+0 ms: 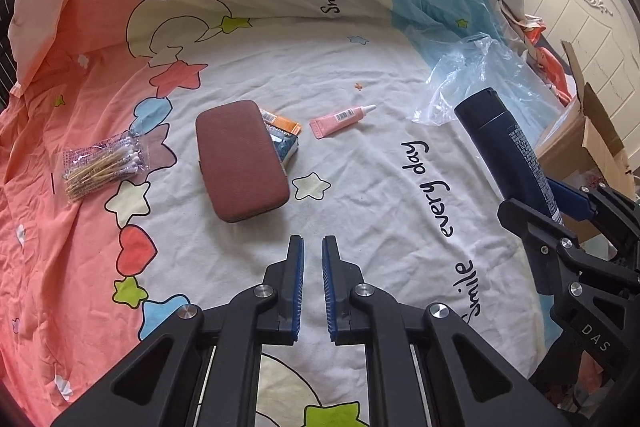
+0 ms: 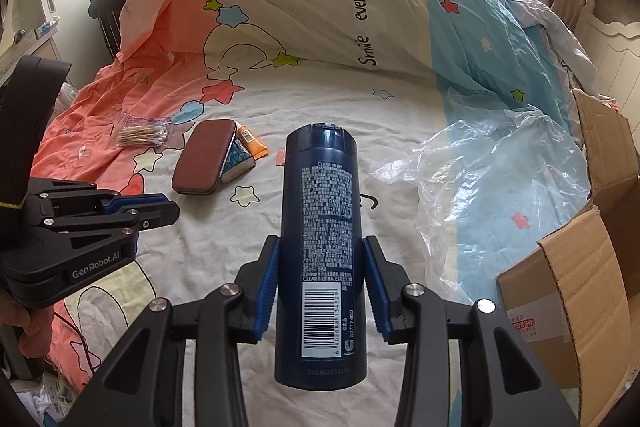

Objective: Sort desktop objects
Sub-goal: 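Close the left tool on the maroon case and lift it on edge, then carry the maroon case and blue bottle with both tools over the cardboard box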

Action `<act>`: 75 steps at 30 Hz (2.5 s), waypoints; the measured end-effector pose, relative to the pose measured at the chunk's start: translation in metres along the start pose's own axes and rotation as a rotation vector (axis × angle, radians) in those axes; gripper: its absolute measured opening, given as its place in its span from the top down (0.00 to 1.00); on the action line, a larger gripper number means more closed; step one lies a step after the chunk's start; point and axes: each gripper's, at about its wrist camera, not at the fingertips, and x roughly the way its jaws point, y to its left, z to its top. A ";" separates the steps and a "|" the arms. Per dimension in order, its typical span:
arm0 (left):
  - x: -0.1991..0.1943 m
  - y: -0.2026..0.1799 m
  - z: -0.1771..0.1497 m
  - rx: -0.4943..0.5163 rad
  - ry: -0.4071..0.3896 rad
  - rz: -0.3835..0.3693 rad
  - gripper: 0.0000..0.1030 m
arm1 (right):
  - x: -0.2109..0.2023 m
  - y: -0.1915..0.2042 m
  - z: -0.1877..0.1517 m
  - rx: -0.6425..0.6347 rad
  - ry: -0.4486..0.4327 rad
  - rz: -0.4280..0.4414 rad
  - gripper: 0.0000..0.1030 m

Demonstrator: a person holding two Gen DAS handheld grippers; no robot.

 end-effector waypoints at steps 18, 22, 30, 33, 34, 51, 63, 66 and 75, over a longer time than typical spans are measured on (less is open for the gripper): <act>0.061 0.046 0.040 -0.041 0.009 0.093 0.56 | 0.059 0.010 0.013 -0.037 0.035 0.047 0.63; 0.071 0.031 0.033 0.038 0.020 0.122 0.34 | 0.064 0.007 0.014 -0.024 0.035 0.052 0.63; 0.085 0.028 0.025 0.006 0.008 0.284 0.31 | 0.066 0.005 0.010 -0.020 0.048 0.056 0.63; 0.074 0.029 0.026 0.009 -0.039 0.281 0.60 | 0.063 0.002 0.008 -0.009 0.043 0.057 0.63; 0.071 0.025 0.027 0.036 -0.052 0.293 0.66 | 0.062 0.002 0.008 -0.007 0.042 0.056 0.63; 0.029 0.054 0.036 -0.011 -0.091 0.265 0.86 | 0.047 0.007 0.013 -0.012 0.017 0.055 0.63; 0.000 0.040 0.032 0.000 -0.099 0.213 0.87 | 0.014 0.015 0.016 -0.041 -0.014 0.037 0.63; -0.009 0.035 0.032 0.003 -0.105 0.198 0.87 | 0.006 0.014 0.016 -0.043 -0.018 0.027 0.63; -0.039 0.009 0.034 0.045 -0.130 0.162 0.87 | -0.028 0.011 0.015 -0.042 -0.047 0.001 0.63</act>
